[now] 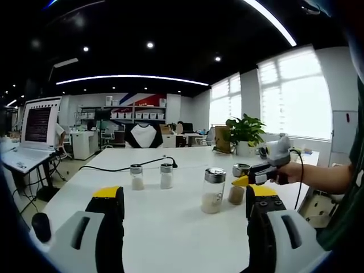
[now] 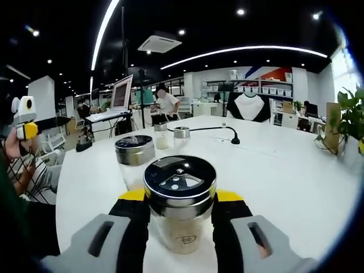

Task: Rotate the seasoning bottle until the label or dispensing opening points toward the visible target arrow and the bottle remains upright within the marked orientation range

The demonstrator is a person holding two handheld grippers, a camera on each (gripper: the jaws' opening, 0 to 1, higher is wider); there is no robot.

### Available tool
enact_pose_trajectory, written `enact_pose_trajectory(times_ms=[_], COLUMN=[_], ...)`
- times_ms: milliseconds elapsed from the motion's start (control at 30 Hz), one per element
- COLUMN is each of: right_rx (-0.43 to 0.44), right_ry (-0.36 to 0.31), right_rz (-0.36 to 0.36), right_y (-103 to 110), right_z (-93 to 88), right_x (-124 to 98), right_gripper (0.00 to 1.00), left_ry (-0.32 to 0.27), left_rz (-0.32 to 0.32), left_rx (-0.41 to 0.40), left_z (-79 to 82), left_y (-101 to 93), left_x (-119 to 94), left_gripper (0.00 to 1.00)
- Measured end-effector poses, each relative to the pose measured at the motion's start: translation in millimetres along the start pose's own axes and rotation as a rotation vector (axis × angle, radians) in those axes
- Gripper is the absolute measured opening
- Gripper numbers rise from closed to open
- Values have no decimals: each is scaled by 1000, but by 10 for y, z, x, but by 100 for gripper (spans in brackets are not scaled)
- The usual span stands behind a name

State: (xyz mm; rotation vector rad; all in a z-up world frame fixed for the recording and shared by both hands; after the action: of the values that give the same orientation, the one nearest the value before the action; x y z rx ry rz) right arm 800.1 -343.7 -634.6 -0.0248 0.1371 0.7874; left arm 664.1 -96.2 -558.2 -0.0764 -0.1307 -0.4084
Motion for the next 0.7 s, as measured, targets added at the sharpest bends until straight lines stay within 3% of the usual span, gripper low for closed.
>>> enact_pose_trajectory(times_ms=[700], right_rx=[12], right_ry=[20], right_rz=[-143], right_y=[-26], right_z=[-4], right_x=[7], right_gripper=[41], left_ry=[4], left_rz=[-5], left_rx=[-8], left_z=[-14], left_y=[1], left_x=[1], left_gripper=[93])
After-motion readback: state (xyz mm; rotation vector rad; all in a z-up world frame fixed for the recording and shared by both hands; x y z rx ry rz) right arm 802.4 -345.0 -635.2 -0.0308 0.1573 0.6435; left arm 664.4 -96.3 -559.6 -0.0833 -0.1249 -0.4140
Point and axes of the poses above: the point that each gripper's makers call its tool centre point, and the gripper's own axes: x roughly forward along the fingers, y roughly to its left, z roughly out of its top, the point moved 4 cm from there along -x, roughly backward along the fingers, and after that the axes turned 11 degrees about -y, right-handed, at the moved point
